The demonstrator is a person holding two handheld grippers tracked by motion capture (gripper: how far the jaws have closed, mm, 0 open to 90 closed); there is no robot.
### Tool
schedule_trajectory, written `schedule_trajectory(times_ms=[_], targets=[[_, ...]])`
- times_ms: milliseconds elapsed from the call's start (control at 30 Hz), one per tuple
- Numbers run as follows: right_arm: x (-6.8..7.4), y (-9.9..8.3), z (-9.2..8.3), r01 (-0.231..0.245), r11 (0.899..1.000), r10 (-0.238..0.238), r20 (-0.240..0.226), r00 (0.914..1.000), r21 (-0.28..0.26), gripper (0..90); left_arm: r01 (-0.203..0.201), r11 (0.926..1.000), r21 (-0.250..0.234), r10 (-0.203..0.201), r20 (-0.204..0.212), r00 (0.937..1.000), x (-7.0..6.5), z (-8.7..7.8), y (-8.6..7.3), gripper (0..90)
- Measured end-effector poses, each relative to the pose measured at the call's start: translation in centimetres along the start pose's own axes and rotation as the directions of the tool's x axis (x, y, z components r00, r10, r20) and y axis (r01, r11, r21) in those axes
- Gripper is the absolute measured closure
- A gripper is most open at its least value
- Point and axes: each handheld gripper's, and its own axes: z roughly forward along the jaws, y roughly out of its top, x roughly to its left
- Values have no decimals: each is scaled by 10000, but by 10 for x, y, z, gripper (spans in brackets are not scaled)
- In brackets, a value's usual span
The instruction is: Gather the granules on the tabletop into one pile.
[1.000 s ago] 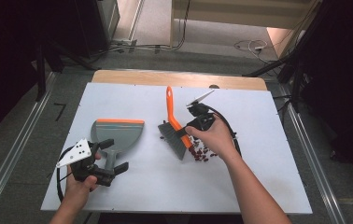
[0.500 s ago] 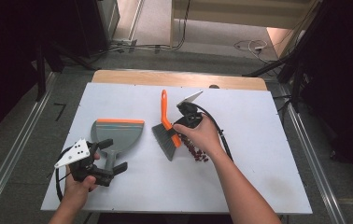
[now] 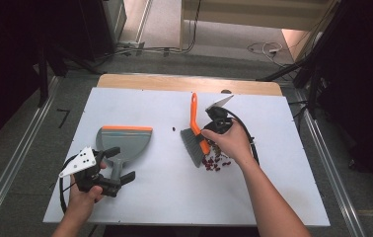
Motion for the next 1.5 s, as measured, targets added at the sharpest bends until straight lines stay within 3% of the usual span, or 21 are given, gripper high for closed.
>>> schedule_trajectory(times_ms=[133, 200, 267, 433, 567, 833, 1233, 1500], targets=[[6, 1, -7, 146, 9997, -145, 40, 9999, -202, 690, -77, 10000, 22, 77, -23, 10000, -1, 0, 1, 0], [15, 5, -8, 201, 9994, -208, -245, 9995, -280, 690, -77, 10000, -8, 77, -18, 10000, -1, 1, 1, 0], [25, 12, -7, 347, 9986, -357, -246, 9991, -402, 690, -96, 10000, 14, 96, -8, 10000, -1, 1, 1, 0], [42, 31, 11, 363, 9973, -390, -422, 9983, -634, 690, -164, 9999, 31, 164, 11, 9999, -3, 1, 1, 0], [46, 42, 29, -4, 9989, -14, -370, 9993, -471, 690, -152, 9999, 23, 152, 2, 9999, -2, -1, 0, 0], [27, 42, 26, -740, 9957, 728, -235, 9971, -557, 690, -110, 9999, -49, 110, -26, 9999, 0, -4, 0, 0], [-11, 2, 6, -1419, 9864, 1378, -535, 9890, -824, 689, -125, 9999, 12, 125, -42, 9999, -1, -1, 0, 0], [-24, -14, -7, -1495, 9851, 1474, -307, 9886, -855, 689, -167, 9998, 75, 167, -7, 9999, -2, 0, 0, 0]])
